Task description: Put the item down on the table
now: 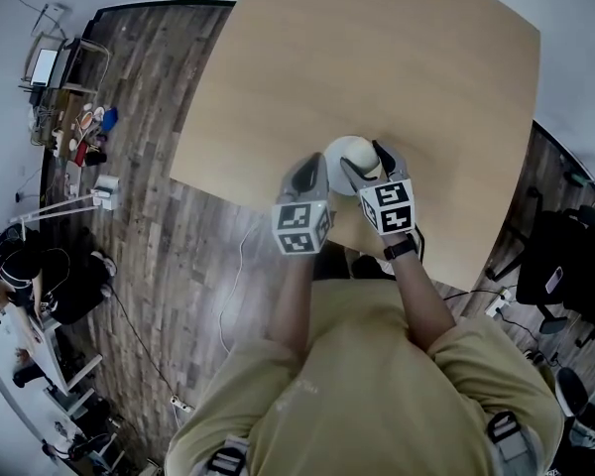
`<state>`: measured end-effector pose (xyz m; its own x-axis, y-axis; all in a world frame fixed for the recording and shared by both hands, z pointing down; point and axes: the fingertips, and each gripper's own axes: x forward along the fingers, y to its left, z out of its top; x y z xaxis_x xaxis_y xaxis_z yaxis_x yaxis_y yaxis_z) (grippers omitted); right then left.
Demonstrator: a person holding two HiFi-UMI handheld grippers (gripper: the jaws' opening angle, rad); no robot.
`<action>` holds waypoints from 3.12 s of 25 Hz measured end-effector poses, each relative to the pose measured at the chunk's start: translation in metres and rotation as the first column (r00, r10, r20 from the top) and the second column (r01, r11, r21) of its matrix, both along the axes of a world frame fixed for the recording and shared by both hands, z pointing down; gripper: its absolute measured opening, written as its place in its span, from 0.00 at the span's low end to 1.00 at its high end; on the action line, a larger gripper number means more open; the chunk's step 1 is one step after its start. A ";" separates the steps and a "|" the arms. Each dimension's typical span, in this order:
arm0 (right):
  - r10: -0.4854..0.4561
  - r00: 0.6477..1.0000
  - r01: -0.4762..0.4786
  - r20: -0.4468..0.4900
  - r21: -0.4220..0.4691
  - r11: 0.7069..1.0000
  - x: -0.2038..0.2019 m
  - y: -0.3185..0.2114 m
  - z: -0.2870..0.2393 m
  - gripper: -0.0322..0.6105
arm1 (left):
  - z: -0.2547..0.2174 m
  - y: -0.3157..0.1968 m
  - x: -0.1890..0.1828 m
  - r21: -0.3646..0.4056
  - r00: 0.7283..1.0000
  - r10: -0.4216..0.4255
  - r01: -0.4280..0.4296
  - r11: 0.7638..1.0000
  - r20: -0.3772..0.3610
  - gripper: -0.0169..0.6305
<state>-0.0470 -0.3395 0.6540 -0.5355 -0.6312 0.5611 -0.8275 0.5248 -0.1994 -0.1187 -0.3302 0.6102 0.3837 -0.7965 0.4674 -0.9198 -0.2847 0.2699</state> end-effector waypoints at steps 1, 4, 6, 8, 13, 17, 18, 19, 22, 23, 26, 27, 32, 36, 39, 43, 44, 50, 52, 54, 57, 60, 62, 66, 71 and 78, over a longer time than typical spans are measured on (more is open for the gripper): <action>-0.005 1.000 0.005 -0.006 -0.012 1.000 -0.003 0.000 0.006 0.56 | 0.005 0.000 -0.002 -0.011 1.000 0.000 0.000 1.000 0.001 0.03; -0.021 0.999 0.019 -0.032 -0.047 0.999 -0.009 0.000 0.024 0.56 | 0.016 -0.001 -0.007 -0.034 1.000 -0.001 0.001 0.999 -0.003 0.03; -0.030 0.998 0.026 -0.052 -0.069 0.997 -0.011 0.001 0.036 0.56 | 0.021 -0.004 -0.009 -0.045 1.000 -0.003 0.002 0.999 -0.007 0.03; -0.037 0.997 0.031 -0.065 -0.091 0.995 -0.015 0.002 0.047 0.56 | 0.026 -0.007 -0.014 -0.055 1.000 -0.007 0.006 0.998 -0.011 0.03; -0.059 0.992 0.042 -0.114 -0.151 0.988 -0.020 0.008 0.081 0.56 | 0.042 -0.013 -0.020 -0.086 1.000 -0.004 0.002 0.996 -0.020 0.03; -0.059 0.989 0.035 -0.134 -0.180 0.983 -0.020 0.011 0.096 0.56 | 0.050 -0.015 -0.022 -0.100 1.000 0.003 -0.004 0.995 -0.020 0.03; -0.061 0.989 0.035 -0.138 -0.185 0.982 -0.020 0.011 0.100 0.56 | 0.052 -0.017 -0.022 -0.102 1.000 0.002 -0.004 0.995 -0.020 0.03; -0.063 0.988 0.035 -0.143 -0.189 0.981 -0.021 0.011 0.102 0.56 | 0.053 -0.018 -0.023 -0.104 1.000 0.001 -0.003 0.995 -0.020 0.03; -0.066 0.985 0.035 -0.158 -0.193 0.981 -0.024 0.010 0.106 0.56 | 0.054 -0.021 -0.027 -0.110 1.000 -0.002 0.000 0.994 -0.021 0.03; -0.065 0.984 0.032 -0.164 -0.195 0.980 -0.024 0.010 0.106 0.56 | 0.054 -0.021 -0.028 -0.112 1.000 -0.003 0.000 0.994 -0.022 0.03; -0.064 0.982 0.027 -0.180 -0.202 0.979 -0.026 0.010 0.109 0.56 | 0.053 -0.022 -0.032 -0.111 1.000 -0.004 0.001 0.994 -0.022 0.03; -0.064 0.981 0.026 -0.183 -0.203 0.979 -0.026 0.010 0.110 0.56 | 0.052 -0.022 -0.033 -0.109 1.000 -0.005 0.003 0.994 -0.022 0.03; -0.055 0.976 0.017 -0.212 -0.177 0.984 -0.018 0.007 0.105 0.57 | 0.045 -0.022 -0.030 -0.096 1.000 -0.015 0.013 0.995 -0.018 0.03; -0.041 0.981 0.015 -0.187 -0.141 0.990 -0.016 0.002 0.090 0.62 | 0.035 -0.021 -0.030 -0.070 1.000 -0.014 0.013 0.997 -0.008 0.03; -0.016 0.985 -0.006 -0.171 -0.126 0.992 -0.006 0.002 0.081 0.64 | 0.028 -0.015 -0.025 -0.053 1.000 -0.011 0.011 0.999 -0.002 0.03; 0.035 0.988 -0.048 -0.148 -0.091 0.995 0.007 0.001 0.066 0.63 | 0.016 -0.011 -0.021 -0.024 1.000 -0.004 0.005 1.000 0.011 0.03; 0.047 0.990 -0.058 -0.136 -0.082 0.995 0.010 0.000 0.062 0.62 | 0.011 -0.011 -0.021 -0.015 1.000 -0.003 0.004 1.000 0.015 0.03; 0.119 0.990 -0.121 -0.081 -0.024 0.992 0.040 0.002 0.030 0.45 | -0.019 -0.004 -0.019 0.048 0.999 -0.005 0.003 0.999 0.048 0.03; 0.136 0.989 -0.136 -0.062 -0.008 0.991 0.050 0.004 0.019 0.42 | -0.029 0.000 -0.018 0.067 0.998 -0.007 0.003 0.998 0.055 0.03; 0.150 0.988 -0.150 -0.040 0.004 0.989 0.058 0.006 0.009 0.38 | -0.039 0.005 -0.016 0.084 0.998 -0.007 0.002 0.996 0.059 0.03; 0.176 0.984 -0.175 -0.016 0.026 0.984 0.073 0.010 -0.006 0.32 | -0.054 0.012 -0.010 0.115 0.998 -0.006 -0.002 0.993 0.062 0.03; 0.176 0.984 -0.175 -0.010 0.064 0.982 0.088 0.016 -0.021 0.26 | -0.066 0.021 -0.004 0.144 0.997 -0.006 -0.005 0.990 0.072 0.03; 0.155 0.988 -0.154 -0.006 0.098 0.983 0.096 0.020 -0.034 0.14 | -0.074 0.027 0.001 0.159 0.997 -0.005 -0.007 0.987 0.075 0.03; 0.149 0.989 -0.146 -0.002 0.168 0.975 0.113 0.029 -0.061 0.06 | -0.087 0.043 0.011 0.186 0.997 -0.003 -0.012 0.983 0.076 0.03; 0.174 0.985 -0.166 -0.015 0.234 0.958 0.128 0.046 -0.091 0.06 | -0.102 0.063 0.014 0.220 0.997 -0.012 -0.005 0.975 0.076 0.03; 0.184 0.983 -0.177 0.010 0.335 0.925 0.142 0.072 -0.138 0.06 | -0.124 0.092 0.018 0.278 0.997 -0.035 0.013 0.961 0.075 0.03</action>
